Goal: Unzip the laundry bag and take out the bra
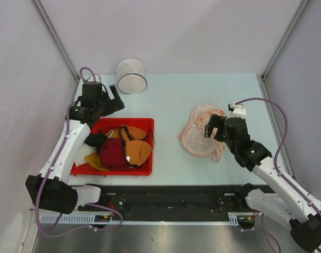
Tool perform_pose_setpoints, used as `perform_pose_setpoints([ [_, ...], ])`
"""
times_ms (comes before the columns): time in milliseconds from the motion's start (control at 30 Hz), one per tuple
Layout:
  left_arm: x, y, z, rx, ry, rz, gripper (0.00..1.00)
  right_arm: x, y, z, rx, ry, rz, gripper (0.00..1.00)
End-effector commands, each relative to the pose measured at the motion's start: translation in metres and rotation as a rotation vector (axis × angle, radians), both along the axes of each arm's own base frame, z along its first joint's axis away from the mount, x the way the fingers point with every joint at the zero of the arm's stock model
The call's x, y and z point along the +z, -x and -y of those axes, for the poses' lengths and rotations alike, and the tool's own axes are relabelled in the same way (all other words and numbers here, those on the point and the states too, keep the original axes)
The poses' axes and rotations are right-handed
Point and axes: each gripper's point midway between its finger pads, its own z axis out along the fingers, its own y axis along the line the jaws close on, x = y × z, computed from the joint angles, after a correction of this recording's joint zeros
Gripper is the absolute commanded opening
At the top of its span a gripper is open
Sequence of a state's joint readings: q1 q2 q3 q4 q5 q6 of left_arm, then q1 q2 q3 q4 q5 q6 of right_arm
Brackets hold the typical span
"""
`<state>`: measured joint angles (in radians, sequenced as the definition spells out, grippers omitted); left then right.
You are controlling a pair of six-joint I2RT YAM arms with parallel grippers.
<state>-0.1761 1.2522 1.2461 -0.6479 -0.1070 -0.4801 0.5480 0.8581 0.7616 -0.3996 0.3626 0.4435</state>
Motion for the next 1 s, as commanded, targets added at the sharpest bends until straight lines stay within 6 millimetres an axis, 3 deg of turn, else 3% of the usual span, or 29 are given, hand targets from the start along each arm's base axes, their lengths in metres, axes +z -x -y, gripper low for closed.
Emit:
perform_pose_setpoints([
  [0, 0.014, -0.004, -0.007, 0.055, 0.003, 0.027, 1.00, 0.020, -0.003, 0.003, -0.031, -0.021, 0.043, 1.00],
  [367, 0.021, -0.006, 0.001, 0.023, 0.052, 0.124, 1.00, 0.018, -0.002, 0.004, -0.032, -0.020, 0.036, 1.00],
  [567, 0.026, -0.021, 0.011, -0.062, 0.055, 0.204, 1.00, 0.017, -0.004, 0.001, -0.025, -0.023, 0.035, 1.00],
  [633, 0.043, -0.034, 0.026, -0.151, 0.083, 0.264, 1.00, 0.015, -0.006, 0.000, -0.026, -0.018, 0.030, 1.00],
  [667, 0.036, -0.042, 0.042, -0.242, 0.090, 0.250, 1.00, 0.015, -0.007, 0.000, -0.034, -0.022, 0.031, 1.00],
  [700, 0.056, -0.052, 0.047, -0.271, 0.084, 0.291, 1.00, 0.013, -0.009, 0.000, -0.039, -0.017, 0.028, 1.00],
  [733, 0.054, -0.062, 0.048, -0.294, 0.043, 0.282, 1.00, 0.011, -0.011, 0.000, -0.042, -0.012, 0.025, 1.00],
  [767, 0.028, -0.076, 0.044, -0.261, -0.017, 0.194, 1.00, 0.012, -0.014, -0.002, -0.038, -0.015, 0.032, 1.00],
  [800, 0.046, -0.091, 0.045, -0.251, -0.054, 0.223, 1.00, 0.012, -0.016, -0.004, -0.032, -0.018, 0.033, 1.00],
  [833, 0.043, -0.101, 0.042, -0.258, -0.119, 0.213, 1.00, 0.011, -0.018, -0.007, -0.026, -0.020, 0.031, 1.00],
  [867, 0.021, -0.112, 0.046, -0.266, -0.165, 0.150, 1.00, 0.012, -0.019, -0.009, -0.023, -0.026, 0.034, 1.00],
  [900, 0.033, -0.124, 0.045, -0.253, -0.205, 0.182, 1.00, 0.012, -0.020, -0.011, -0.019, -0.039, 0.034, 1.00],
  [933, 0.030, -0.132, 0.045, -0.273, -0.253, 0.184, 1.00, 0.011, -0.021, -0.013, -0.015, -0.042, 0.031, 1.00],
  [967, 0.014, -0.145, 0.050, -0.290, -0.275, 0.168, 1.00, 0.011, -0.022, -0.014, -0.014, -0.047, 0.031, 1.00],
])
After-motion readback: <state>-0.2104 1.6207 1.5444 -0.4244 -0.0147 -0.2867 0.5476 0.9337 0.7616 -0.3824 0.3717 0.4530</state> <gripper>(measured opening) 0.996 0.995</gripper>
